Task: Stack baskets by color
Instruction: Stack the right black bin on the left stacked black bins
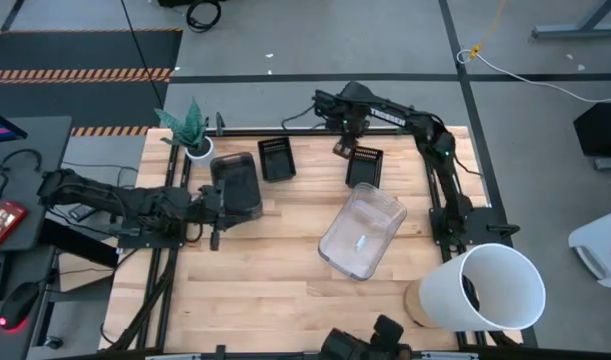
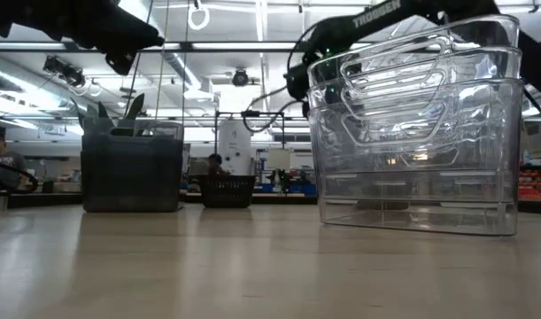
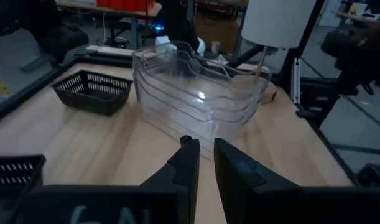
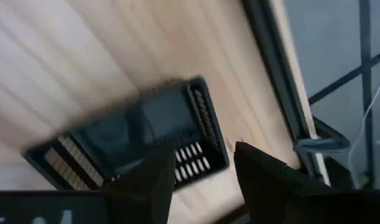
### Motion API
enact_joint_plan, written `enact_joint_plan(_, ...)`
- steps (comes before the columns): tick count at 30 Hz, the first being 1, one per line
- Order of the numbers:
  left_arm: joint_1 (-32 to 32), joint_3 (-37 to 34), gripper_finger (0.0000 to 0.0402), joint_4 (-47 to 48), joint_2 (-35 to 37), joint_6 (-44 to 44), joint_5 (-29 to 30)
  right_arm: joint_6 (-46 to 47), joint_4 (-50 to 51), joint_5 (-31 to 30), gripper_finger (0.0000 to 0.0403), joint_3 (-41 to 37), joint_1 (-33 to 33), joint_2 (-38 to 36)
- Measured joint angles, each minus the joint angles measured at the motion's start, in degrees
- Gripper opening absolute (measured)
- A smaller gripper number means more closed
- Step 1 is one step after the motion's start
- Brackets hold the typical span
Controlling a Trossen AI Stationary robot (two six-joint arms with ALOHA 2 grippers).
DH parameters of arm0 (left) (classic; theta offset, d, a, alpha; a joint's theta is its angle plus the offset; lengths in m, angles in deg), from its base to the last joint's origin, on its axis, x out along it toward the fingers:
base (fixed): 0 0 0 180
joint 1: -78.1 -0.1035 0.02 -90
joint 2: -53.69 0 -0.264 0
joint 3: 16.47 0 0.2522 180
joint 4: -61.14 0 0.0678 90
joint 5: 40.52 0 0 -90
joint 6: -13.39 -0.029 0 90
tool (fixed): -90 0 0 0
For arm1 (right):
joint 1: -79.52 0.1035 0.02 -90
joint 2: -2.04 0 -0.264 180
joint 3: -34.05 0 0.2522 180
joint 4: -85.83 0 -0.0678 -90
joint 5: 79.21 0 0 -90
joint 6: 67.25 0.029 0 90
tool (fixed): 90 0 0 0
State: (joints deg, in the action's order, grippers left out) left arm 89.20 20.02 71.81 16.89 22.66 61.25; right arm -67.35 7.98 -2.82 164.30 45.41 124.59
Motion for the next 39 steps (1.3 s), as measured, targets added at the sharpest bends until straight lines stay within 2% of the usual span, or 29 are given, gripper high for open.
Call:
enact_joint_plan(11, 1.95, -0.71, 0.006, -0.73, 0.07, 3.6, 0.12, -11.01, -0.99, 2.45, 0.0264, -0.52, -2.66, 1.91)
enact_joint_plan(17, 2.03, -0.71, 0.0061, -0.81, 0.07, 2.1, 0.63, -15.17, -2.54, 2.32, 0.0281, -3.57, -3.22, 2.11)
enact_joint_plan(21, 2.03, -0.71, 0.0061, -0.8, 0.07, 2.08, 0.64, -15.48, -4.55, 3.2, 0.0275, -8.07, -3.28, 2.17)
enact_joint_plan(29, 2.02, -0.71, 0.0058, -0.99, 0.07, 3.01, 0.63, -17.02, -12.29, 0.79, 0.0254, -15.3, -2.84, 2.15)
enact_joint_plan(35, 1.99, -0.71, 0.0057, -1.77, 0.07, 3.0, 0.63, -19.52, -15.14, -0.13, 0.0204, -17.03, -2.79, 2.15)
enact_joint_plan(39, 1.99, -0.71, 0.006, -1.65, 0.07, 2.98, 0.63, -19.43, -12.78, -1.31, 0.0167, -17.05, -2.19, 1.98)
